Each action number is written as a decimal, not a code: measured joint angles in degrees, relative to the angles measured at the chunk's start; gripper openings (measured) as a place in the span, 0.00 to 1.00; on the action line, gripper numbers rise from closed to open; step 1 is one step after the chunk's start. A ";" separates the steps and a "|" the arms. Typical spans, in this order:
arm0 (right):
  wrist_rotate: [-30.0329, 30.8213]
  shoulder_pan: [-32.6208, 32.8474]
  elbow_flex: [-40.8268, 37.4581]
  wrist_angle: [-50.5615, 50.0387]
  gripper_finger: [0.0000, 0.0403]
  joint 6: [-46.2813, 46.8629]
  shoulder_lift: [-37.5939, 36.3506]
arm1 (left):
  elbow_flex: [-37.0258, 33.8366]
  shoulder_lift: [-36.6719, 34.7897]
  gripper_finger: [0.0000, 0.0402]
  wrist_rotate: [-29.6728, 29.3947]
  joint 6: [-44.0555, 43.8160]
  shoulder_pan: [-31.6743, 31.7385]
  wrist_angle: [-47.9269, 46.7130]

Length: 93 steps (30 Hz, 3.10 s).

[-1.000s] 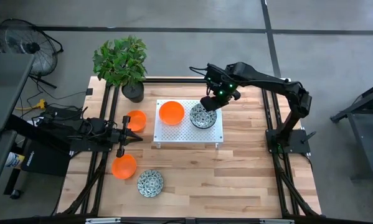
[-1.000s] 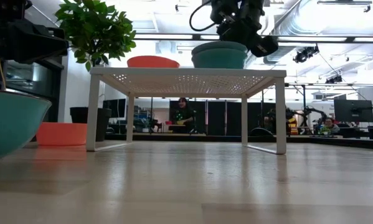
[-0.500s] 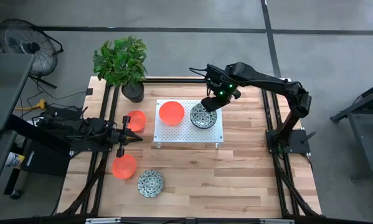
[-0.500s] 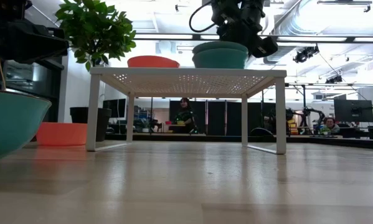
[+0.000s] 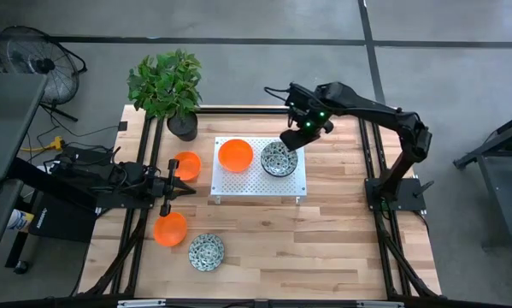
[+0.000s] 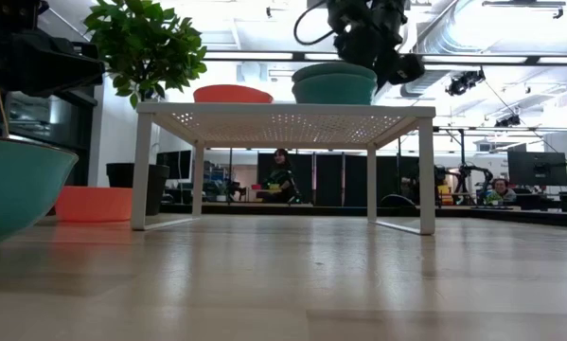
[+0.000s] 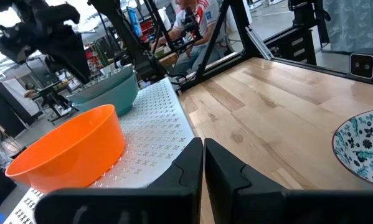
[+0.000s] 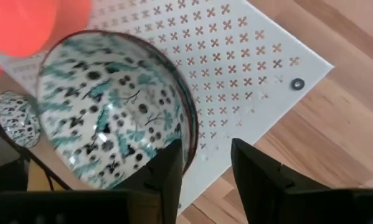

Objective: Pick & Place Mini bowls
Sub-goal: Stack the blue patterned bowl on the blue patterned bowls on the shelf

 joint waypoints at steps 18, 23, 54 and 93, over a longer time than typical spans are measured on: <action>15.41 4.29 0.01 -2.71 0.25 -6.61 -20.98 | 0.00 0.00 0.02 0.00 0.01 0.02 0.00; 23.17 9.43 0.00 -3.57 0.21 -8.08 -25.71 | 0.00 0.00 0.02 0.00 0.01 0.01 0.00; 29.25 26.47 -62.37 62.35 0.03 -12.53 -55.51 | 0.00 0.01 0.02 -0.01 0.01 0.00 0.00; 31.09 26.51 -81.18 78.78 0.00 -21.76 -61.50 | 0.00 0.00 0.02 -0.01 0.00 0.00 0.00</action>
